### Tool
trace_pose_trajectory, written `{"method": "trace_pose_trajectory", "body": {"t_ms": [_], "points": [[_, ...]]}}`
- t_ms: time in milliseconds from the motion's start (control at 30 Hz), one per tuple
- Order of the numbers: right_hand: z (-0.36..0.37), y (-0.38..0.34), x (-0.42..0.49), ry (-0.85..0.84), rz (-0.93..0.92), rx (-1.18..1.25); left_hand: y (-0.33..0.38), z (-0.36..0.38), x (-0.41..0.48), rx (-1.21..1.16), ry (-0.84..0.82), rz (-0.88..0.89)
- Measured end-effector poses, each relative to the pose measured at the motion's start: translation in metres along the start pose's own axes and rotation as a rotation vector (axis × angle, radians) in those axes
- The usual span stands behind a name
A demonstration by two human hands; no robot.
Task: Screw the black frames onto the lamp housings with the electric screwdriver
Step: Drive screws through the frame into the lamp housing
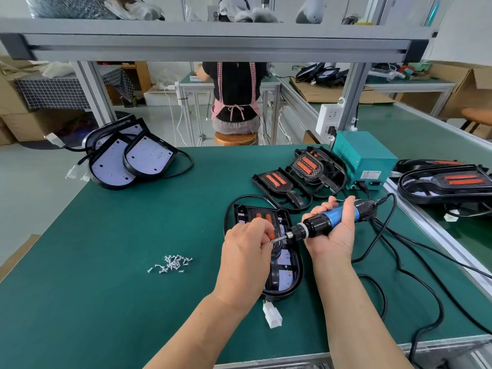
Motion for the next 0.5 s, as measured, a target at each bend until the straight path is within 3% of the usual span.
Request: {"method": "trace_pose_trajectory", "body": {"t_ms": [367, 500], "points": [[-0.002, 0.000, 0.002, 0.012, 0.019, 0.014, -0.007, 0.000, -0.001, -0.019, -0.013, -0.020], [-0.001, 0.000, 0.001, 0.021, 0.028, 0.013, -0.013, -0.010, 0.000, -0.051, 0.168, -0.027]]}}
Point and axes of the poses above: each hand's wrist, its own x-axis towards the middle knuckle, its own z-axis out of the palm, y = z × x, the point moved 4 cm from there along x, towards the middle knuckle, and after that the axes turned 2 degrees about y, right-handed, at the moved point
